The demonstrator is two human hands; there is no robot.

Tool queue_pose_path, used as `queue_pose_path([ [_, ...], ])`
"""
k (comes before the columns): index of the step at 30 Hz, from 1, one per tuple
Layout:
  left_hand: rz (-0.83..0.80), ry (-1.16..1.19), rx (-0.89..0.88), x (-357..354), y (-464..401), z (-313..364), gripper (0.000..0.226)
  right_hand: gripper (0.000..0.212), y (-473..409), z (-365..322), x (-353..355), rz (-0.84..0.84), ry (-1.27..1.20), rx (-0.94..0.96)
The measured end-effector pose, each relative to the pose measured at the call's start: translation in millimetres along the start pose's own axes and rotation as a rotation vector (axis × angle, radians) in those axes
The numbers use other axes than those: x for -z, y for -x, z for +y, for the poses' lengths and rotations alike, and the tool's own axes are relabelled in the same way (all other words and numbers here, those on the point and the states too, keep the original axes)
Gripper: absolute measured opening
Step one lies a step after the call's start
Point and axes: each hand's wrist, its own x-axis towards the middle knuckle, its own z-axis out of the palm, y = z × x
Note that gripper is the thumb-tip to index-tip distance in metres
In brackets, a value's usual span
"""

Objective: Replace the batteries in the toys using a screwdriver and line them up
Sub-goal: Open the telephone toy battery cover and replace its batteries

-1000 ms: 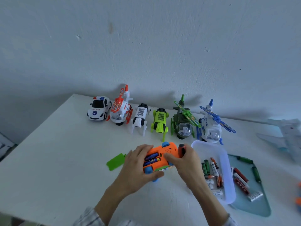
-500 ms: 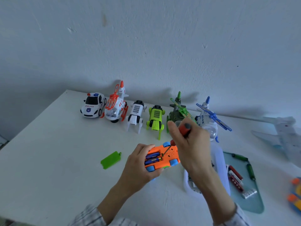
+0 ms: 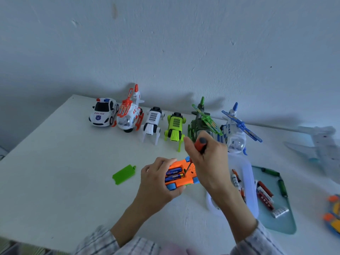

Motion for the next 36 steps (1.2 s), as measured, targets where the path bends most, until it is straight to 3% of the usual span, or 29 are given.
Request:
queue_pose_path([
  [3, 0.014, -0.016, -0.007, -2, 2, 0, 0.065, 0.044, 1, 5, 3, 0.057, -0.066, -0.147],
  [10, 0.007, 0.117, 0.019, -1, 1, -4, 0.060, 0.037, 2, 45, 16, 0.300, -0.506, -0.786],
  [13, 0.001, 0.156, 0.025, 1, -1, -7, 0.064, 0.031, 8, 57, 16, 0.302, -0.670, -1.019],
  [15, 0.000, 0.100, 0.000, 1, 0, -5, 0.064, 0.035, 8, 57, 18, 0.303, -0.757, -1.074],
  [19, -0.023, -0.075, -0.043, 2, 4, 4, 0.062, 0.036, 0, 34, 29, 0.330, -0.850, -0.939],
  [21, -0.044, -0.099, -0.035, 3, 4, 6, 0.060, 0.032, -3, 18, 35, 0.203, -0.796, -0.773],
  [23, -0.056, -0.078, -0.014, 6, 2, 5, 0.060, 0.031, -1, 4, 35, -0.022, -0.539, -0.624],
  [27, -0.083, 0.044, 0.032, 6, 4, 1, 0.066, 0.022, 14, 2, 18, -0.445, 0.273, -0.436],
  [30, -0.085, 0.104, 0.050, 10, 5, 7, 0.072, 0.020, 28, 7, -2, -0.454, 0.529, -0.406],
  [36, -0.055, 0.079, 0.058, 6, 7, -2, 0.071, 0.021, 36, -1, -18, -0.384, 0.339, -0.332],
])
